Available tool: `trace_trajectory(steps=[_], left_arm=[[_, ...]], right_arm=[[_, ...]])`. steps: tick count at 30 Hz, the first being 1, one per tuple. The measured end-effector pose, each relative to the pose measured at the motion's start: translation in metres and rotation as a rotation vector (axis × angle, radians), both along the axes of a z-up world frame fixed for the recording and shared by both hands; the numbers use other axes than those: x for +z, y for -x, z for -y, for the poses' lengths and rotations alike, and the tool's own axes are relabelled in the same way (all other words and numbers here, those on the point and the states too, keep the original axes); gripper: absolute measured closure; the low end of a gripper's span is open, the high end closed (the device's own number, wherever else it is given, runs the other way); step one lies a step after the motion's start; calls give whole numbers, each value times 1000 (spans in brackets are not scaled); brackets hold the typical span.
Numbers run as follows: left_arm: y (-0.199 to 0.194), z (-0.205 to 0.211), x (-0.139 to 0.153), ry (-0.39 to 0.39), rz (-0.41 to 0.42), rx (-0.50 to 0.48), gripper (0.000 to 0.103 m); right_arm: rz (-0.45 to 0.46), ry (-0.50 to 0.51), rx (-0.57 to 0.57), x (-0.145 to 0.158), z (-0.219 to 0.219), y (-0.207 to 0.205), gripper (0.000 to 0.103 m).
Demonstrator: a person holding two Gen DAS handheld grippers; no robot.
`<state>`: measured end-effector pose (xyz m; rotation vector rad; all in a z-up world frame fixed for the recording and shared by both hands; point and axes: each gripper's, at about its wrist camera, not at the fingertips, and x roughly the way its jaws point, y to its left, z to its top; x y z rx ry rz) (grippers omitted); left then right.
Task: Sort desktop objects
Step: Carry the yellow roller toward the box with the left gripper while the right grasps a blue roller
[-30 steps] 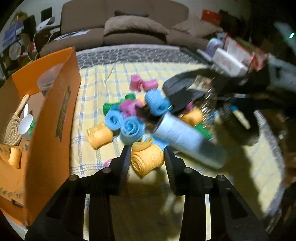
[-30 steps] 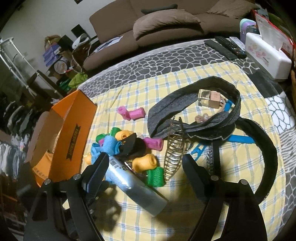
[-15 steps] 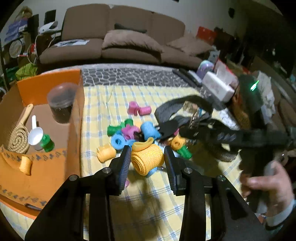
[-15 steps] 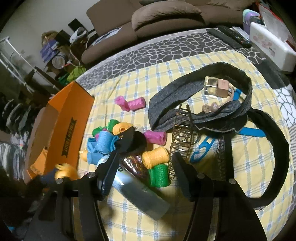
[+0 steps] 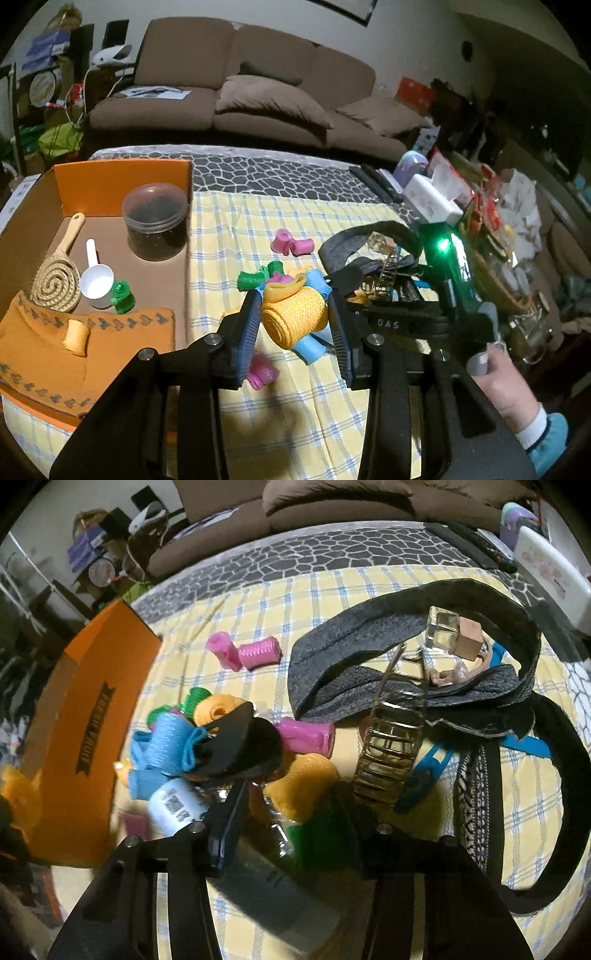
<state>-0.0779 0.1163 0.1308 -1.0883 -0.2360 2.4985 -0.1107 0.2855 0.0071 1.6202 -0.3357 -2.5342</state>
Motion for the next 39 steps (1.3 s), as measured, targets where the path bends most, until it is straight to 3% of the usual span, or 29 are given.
trace_trajectory(steps=[3,5,12,18,20,24,34,36,37,39], left_arm=[[0,8,2,-13,-1,11,69],[0,11,2,-16,-2,17,69],[1,23,4,-34,5,32,69],[3,42,6,-49,5,62,69],[4,50,6,-48,5,73,69],[5,65,4,-48,10,102,69],[9,91,3,-74,23,140,69],[10,95,3,-79,26,146,69],[10,96,3,-82,26,148,69],[10,98,3,-82,26,152,69]], right_arm=[[-13,-30,-8,0,3,2,56],[-18,-36,-22,0,3,4,69],[-8,38,-45,2,-8,1,72],[-55,94,-50,29,-10,-7,73],[-82,112,-46,42,-9,-10,82],[-126,147,-35,62,-1,-11,84],[-122,132,-22,68,13,-7,84],[-116,100,-15,65,19,-6,76],[-114,90,-13,63,23,-5,64],[-113,77,-12,58,28,-2,59]])
